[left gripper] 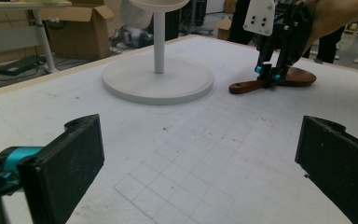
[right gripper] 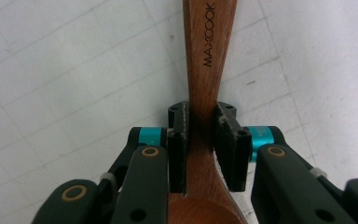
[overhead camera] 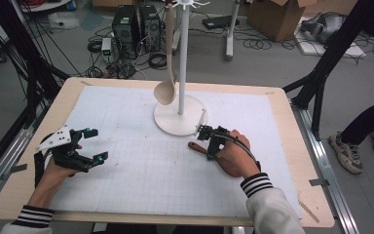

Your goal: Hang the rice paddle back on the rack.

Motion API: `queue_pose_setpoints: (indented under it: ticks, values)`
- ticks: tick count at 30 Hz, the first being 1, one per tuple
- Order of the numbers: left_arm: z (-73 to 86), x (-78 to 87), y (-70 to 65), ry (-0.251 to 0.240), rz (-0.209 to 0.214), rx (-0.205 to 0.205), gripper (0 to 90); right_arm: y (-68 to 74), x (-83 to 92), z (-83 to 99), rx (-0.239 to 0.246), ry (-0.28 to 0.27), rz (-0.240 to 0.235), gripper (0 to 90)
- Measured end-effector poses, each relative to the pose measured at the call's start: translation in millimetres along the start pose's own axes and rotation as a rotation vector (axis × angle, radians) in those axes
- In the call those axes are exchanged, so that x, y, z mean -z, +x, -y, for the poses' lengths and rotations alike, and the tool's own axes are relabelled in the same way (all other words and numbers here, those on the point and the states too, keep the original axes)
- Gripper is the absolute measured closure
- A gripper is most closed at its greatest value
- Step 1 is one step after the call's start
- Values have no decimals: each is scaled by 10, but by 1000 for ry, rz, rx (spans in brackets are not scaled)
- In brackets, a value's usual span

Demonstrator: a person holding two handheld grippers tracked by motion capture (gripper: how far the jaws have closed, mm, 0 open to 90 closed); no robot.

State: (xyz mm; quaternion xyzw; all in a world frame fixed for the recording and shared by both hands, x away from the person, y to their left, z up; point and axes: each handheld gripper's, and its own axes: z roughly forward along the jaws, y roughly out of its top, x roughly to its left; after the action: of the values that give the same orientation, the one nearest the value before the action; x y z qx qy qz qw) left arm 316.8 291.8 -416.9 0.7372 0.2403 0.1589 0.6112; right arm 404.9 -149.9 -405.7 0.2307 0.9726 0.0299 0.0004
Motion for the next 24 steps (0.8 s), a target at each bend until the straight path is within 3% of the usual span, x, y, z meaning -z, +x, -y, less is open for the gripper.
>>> queue_pose_setpoints:
  ticks: [10,20,24]
  values:
    - [-1,-2,0,2,1,-5,17,2,-5,-4,-30,-2,-8,784]
    - [-2,-1,-2,-2,0,-2,17,30,8,-18,-16,11,9,792]
    - [-2,-2,-1,1,-1,-1,17,36,25,2,-11,-19,15,793]
